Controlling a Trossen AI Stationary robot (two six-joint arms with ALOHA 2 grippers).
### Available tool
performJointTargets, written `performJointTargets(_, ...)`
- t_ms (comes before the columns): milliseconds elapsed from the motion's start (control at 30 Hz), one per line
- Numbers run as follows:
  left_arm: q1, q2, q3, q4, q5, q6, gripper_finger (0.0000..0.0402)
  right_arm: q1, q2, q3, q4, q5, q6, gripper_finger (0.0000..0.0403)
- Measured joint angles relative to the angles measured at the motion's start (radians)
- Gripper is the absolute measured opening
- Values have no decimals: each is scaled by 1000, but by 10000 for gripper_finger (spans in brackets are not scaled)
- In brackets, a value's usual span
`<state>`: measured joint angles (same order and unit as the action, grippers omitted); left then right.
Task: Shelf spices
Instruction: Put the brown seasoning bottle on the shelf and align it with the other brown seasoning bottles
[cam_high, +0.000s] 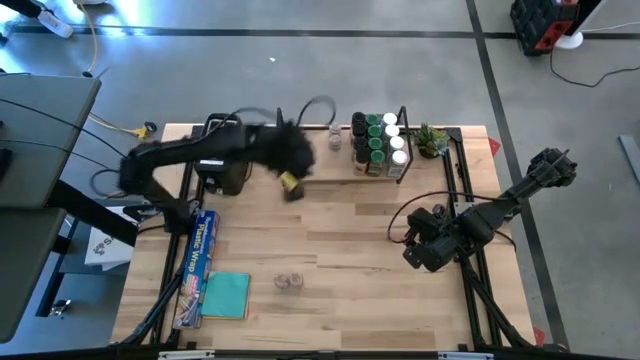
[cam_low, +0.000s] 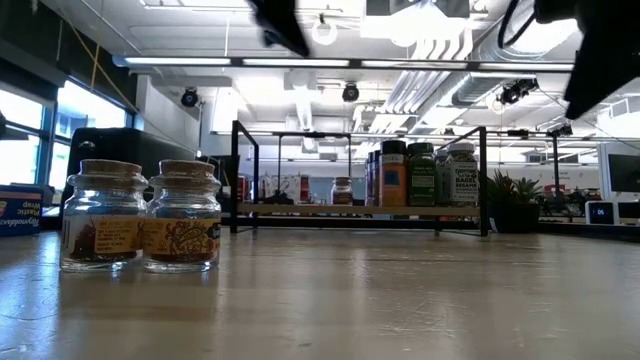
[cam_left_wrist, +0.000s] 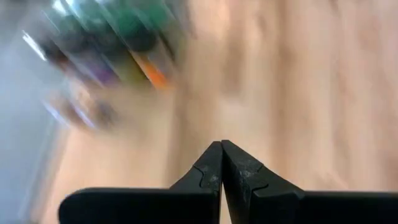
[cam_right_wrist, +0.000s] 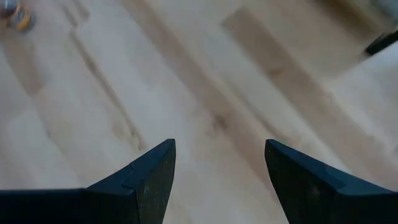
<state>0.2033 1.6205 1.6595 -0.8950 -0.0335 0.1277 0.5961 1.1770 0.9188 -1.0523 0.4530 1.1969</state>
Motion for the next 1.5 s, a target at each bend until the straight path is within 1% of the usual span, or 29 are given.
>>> performJointTargets(67, -77, -85, -85, -71, -10, -93, 1, 0, 0, 0, 1, 53, -7, 240)
performJointTargets(133, -171, -171, -177, -102, -60, -201, 0, 0, 0, 0, 1, 102, -23, 240)
performJointTargets(200, -276, -253, -277, -105, -107, -324, 0, 0, 0, 0, 2, 135, -33, 240)
performJointTargets(267, -373, -309, -376, -86, -110, -447, 1, -1, 0, 0, 2, 151, -49, 240)
performJointTargets(367, -496, -349, -523, 12, -68, -647, 3, 0, 0, 0, 2, 149, -63, 240)
performJointTargets(433, -554, -351, -616, 113, -32, -780, 16, 0, 0, 0, 2, 144, -78, 240)
performJointTargets(467, -571, -345, -658, 167, 2, -819, 26, 0, 0, 0, 2, 142, -84, 240)
performJointTargets(533, -593, -326, -733, 284, 46, -848, 55, 0, 0, 0, 3, 138, -102, 240)
performJointTargets(633, -610, -295, -803, 415, 74, -856, 112, 0, 0, 0, 1, 122, -106, 240)
performJointTargets(700, -615, -264, -825, 445, 103, -815, 156, 0, 0, 0, -5, 107, -118, 240)
performJointTargets(833, -637, -186, -827, 461, 139, -709, 236, -1, 0, 0, -4, 64, -151, 240)
performJointTargets(900, -657, -139, -826, 486, 150, -672, 265, 0, 0, 0, -5, 55, -151, 240)
performJointTargets(967, -679, -89, -809, 481, 147, -658, 282, 0, 0, 0, -5, 40, -151, 240)
performJointTargets(1067, -710, -20, -775, 452, 103, -682, 288, 0, 0, 0, -4, 26, -148, 240)
performJointTargets(1233, -741, 59, -731, 453, -3, -792, 290, 0, 0, 0, 2, 12, -147, 240)
performJointTargets(1367, -742, 79, -720, 467, -55, -880, 290, 0, 0, 0, 3, 3, -148, 240)
performJointTargets(1500, -742, 79, -718, 479, -94, -886, 290, 0, 0, 0, 3, 0, -148, 240)
